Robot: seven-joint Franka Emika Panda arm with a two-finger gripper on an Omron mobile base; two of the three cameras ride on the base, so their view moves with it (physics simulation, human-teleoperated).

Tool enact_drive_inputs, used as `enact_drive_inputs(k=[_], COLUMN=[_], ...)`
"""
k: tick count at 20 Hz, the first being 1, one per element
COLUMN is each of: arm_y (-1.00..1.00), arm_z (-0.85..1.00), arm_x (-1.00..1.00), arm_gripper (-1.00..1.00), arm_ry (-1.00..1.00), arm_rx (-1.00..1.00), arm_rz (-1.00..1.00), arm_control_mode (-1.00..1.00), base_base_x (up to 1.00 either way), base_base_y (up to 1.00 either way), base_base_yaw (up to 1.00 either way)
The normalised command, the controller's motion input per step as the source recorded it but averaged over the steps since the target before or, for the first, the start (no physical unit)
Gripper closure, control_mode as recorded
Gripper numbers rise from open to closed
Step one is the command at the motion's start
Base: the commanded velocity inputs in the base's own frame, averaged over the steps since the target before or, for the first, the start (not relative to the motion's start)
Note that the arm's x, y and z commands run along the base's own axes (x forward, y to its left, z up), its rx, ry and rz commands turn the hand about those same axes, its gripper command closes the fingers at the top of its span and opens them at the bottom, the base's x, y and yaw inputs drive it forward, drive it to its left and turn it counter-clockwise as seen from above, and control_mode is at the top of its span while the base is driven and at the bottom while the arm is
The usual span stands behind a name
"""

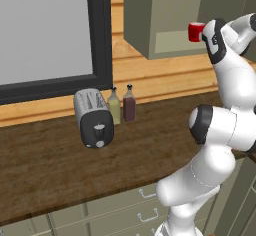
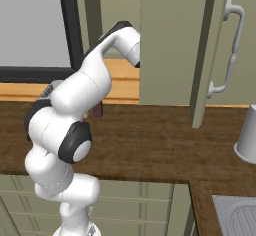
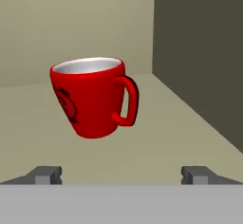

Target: Gather all objects into one cabinet and sort the glasses and bowls to opposite sides.

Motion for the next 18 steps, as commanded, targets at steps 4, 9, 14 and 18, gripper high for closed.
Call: enact_drive_inputs(k=[4, 9, 14, 18], arm_y=[-0.04, -0.07, -0.03, 0.0], arm_z=[-0.02, 0.0, 0.0, 0.0], arm_x=[0.24, 0.26, 0.14, 0.06], arm_gripper=[-1.0, -1.0, -1.0, -1.0], arm_ry=[0.0, 0.0, 0.0, 0.0], arm_rx=[0.0, 0.0, 0.0, 0.0], arm_rz=[0.03, 0.02, 0.01, 0.0], arm_control_mode=[-1.0, -1.0, -1.0, -1.0], base_base_x=[0.0, 0.0, 0.0, 0.0], base_base_y=[0.0, 0.0, 0.0, 0.0], base_base_yaw=[0.0, 0.0, 0.0, 0.0])
